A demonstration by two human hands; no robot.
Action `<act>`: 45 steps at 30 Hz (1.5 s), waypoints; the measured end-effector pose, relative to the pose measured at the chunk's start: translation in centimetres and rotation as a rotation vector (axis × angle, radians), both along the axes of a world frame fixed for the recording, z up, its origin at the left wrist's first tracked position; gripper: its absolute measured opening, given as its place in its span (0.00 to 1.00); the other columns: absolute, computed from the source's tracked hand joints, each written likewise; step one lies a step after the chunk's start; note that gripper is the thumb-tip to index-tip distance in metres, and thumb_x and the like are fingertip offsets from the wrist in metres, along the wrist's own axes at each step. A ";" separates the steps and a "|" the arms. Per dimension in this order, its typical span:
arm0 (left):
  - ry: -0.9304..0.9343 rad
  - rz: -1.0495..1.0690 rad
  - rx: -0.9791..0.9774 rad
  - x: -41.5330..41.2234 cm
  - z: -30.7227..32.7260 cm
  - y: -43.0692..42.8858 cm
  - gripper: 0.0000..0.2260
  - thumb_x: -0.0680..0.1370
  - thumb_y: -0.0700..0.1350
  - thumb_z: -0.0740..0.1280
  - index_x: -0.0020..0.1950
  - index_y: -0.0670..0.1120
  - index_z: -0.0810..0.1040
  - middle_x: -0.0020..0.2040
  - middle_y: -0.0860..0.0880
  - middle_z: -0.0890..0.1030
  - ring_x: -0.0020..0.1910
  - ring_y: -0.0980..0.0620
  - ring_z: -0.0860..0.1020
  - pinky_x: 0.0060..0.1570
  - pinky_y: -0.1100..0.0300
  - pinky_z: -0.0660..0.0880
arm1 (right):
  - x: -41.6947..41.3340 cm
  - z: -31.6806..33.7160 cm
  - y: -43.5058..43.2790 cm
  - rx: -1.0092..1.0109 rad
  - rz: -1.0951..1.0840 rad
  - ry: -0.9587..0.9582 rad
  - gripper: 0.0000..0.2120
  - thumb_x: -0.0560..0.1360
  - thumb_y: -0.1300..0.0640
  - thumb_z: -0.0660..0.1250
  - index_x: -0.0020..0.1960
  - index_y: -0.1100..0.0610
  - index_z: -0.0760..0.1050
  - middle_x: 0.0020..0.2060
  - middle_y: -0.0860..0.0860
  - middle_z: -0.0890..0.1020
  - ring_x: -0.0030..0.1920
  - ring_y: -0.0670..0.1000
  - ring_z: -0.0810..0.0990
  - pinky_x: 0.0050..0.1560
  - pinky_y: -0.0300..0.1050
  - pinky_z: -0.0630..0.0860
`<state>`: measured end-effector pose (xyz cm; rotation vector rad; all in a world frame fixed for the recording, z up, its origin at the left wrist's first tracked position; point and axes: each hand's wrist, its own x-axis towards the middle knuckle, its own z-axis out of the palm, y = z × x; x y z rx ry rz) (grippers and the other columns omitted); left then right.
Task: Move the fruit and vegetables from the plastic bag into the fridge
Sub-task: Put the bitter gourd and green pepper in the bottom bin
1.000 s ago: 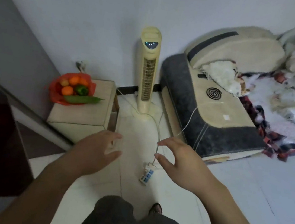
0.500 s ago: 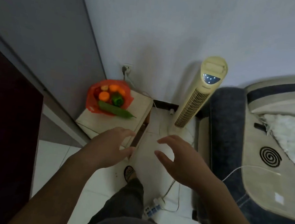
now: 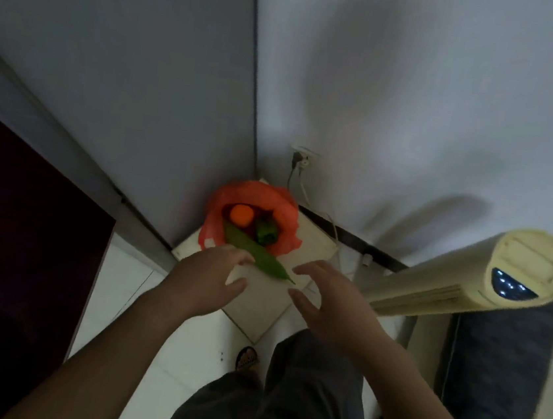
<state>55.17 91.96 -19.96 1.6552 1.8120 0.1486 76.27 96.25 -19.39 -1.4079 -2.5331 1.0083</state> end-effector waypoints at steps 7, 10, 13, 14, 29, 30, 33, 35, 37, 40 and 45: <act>-0.022 0.201 -0.041 -2.8 -6.8 1.8 0.14 0.77 0.51 0.62 0.63 0.56 0.71 0.62 0.58 0.73 0.57 0.57 0.73 0.52 0.59 0.72 | -4.1 -8.7 6.1 -0.042 0.133 -0.025 0.20 0.76 0.45 0.60 0.66 0.47 0.66 0.62 0.44 0.72 0.57 0.44 0.72 0.56 0.40 0.73; -0.029 0.242 -0.047 -2.9 -10.1 3.6 0.14 0.78 0.51 0.62 0.63 0.55 0.71 0.62 0.57 0.73 0.56 0.56 0.74 0.51 0.57 0.73 | -5.0 -12.6 8.4 -0.060 0.165 -0.010 0.20 0.76 0.46 0.60 0.66 0.49 0.67 0.61 0.45 0.73 0.56 0.44 0.73 0.56 0.40 0.73; -0.041 0.265 -0.030 -3.2 -13.8 5.8 0.15 0.78 0.50 0.62 0.64 0.54 0.71 0.63 0.56 0.73 0.60 0.55 0.73 0.54 0.57 0.73 | -5.7 -16.1 10.4 -0.062 0.172 0.027 0.19 0.76 0.48 0.62 0.65 0.51 0.68 0.59 0.46 0.74 0.54 0.45 0.75 0.53 0.40 0.74; -0.039 0.277 -0.029 -3.3 -15.0 6.3 0.15 0.78 0.50 0.62 0.65 0.54 0.70 0.64 0.55 0.73 0.61 0.54 0.72 0.54 0.56 0.73 | -6.1 -17.2 10.8 -0.057 0.173 0.040 0.18 0.76 0.49 0.63 0.65 0.51 0.69 0.58 0.46 0.74 0.53 0.45 0.75 0.52 0.39 0.74; -0.106 0.189 0.124 -6.7 -27.7 7.8 0.16 0.77 0.47 0.63 0.64 0.52 0.71 0.63 0.54 0.73 0.61 0.55 0.71 0.57 0.55 0.73 | -10.4 -30.8 8.3 0.101 -0.095 0.169 0.18 0.73 0.55 0.65 0.62 0.56 0.71 0.58 0.51 0.74 0.53 0.51 0.77 0.48 0.47 0.78; -0.111 0.156 0.133 -6.7 -28.1 8.0 0.16 0.76 0.46 0.63 0.64 0.52 0.71 0.62 0.54 0.73 0.60 0.54 0.72 0.57 0.54 0.73 | -10.1 -31.2 7.8 0.116 -0.118 0.182 0.18 0.73 0.54 0.64 0.62 0.55 0.71 0.58 0.51 0.74 0.53 0.50 0.77 0.49 0.46 0.78; -0.106 0.056 0.152 -6.2 -29.1 9.1 0.16 0.76 0.46 0.64 0.64 0.52 0.72 0.62 0.53 0.73 0.59 0.53 0.73 0.54 0.53 0.73 | -8.7 -32.0 6.1 0.129 -0.172 0.169 0.20 0.73 0.50 0.59 0.63 0.54 0.70 0.58 0.48 0.74 0.56 0.47 0.75 0.53 0.41 0.75; -0.078 0.003 0.159 -6.0 -29.8 10.0 0.17 0.76 0.46 0.64 0.64 0.52 0.71 0.62 0.53 0.72 0.59 0.53 0.72 0.54 0.54 0.73 | -7.5 -32.5 5.4 0.130 -0.219 0.143 0.19 0.73 0.51 0.60 0.63 0.53 0.70 0.57 0.48 0.74 0.55 0.47 0.75 0.53 0.41 0.75; -0.050 -0.046 0.164 -5.9 -30.6 10.8 0.17 0.75 0.47 0.64 0.64 0.53 0.71 0.62 0.54 0.72 0.59 0.54 0.71 0.52 0.59 0.71 | -6.4 -33.4 5.2 0.124 -0.262 0.100 0.18 0.72 0.55 0.67 0.61 0.54 0.71 0.57 0.49 0.75 0.54 0.49 0.76 0.51 0.41 0.75; -0.026 -0.109 0.158 -5.8 -31.5 11.5 0.17 0.75 0.47 0.64 0.64 0.53 0.71 0.62 0.54 0.71 0.59 0.53 0.71 0.50 0.60 0.70 | -5.3 -34.6 5.6 0.096 -0.288 0.044 0.18 0.70 0.61 0.70 0.60 0.55 0.74 0.57 0.51 0.76 0.53 0.50 0.77 0.49 0.39 0.73; 0.005 -0.195 0.191 -4.8 -33.1 10.9 0.18 0.74 0.45 0.67 0.64 0.48 0.73 0.65 0.49 0.72 0.62 0.49 0.70 0.57 0.55 0.72 | -4.8 -35.3 6.2 0.072 -0.287 0.050 0.17 0.71 0.60 0.70 0.60 0.55 0.74 0.57 0.51 0.77 0.52 0.50 0.77 0.48 0.39 0.72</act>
